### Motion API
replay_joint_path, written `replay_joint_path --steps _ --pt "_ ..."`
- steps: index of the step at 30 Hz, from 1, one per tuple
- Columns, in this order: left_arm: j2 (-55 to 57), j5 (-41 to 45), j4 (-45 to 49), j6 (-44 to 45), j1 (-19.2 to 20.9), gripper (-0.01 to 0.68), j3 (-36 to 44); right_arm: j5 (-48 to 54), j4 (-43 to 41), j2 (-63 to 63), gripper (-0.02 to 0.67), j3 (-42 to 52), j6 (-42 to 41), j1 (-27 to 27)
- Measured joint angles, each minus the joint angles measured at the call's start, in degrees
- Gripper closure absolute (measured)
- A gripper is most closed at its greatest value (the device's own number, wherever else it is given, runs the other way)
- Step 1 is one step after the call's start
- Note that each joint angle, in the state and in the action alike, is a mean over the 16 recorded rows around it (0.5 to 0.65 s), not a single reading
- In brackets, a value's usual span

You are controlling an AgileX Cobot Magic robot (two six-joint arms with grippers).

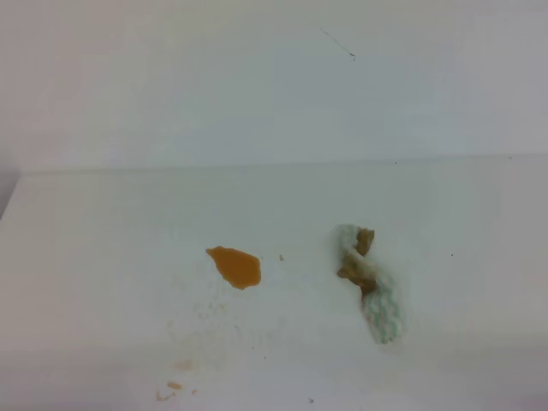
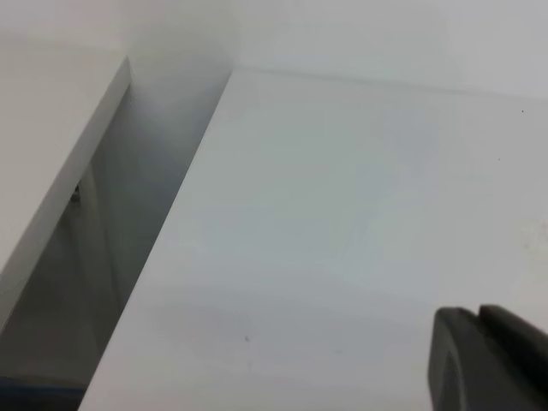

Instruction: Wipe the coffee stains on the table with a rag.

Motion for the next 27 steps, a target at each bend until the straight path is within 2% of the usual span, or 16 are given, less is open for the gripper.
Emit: replay_joint_path --steps 27 --pt "0.0 0.0 0.0 0.0 0.0 0.675 0.0 0.0 0.0 0.0 0.638 0.0 0.0 0.0"
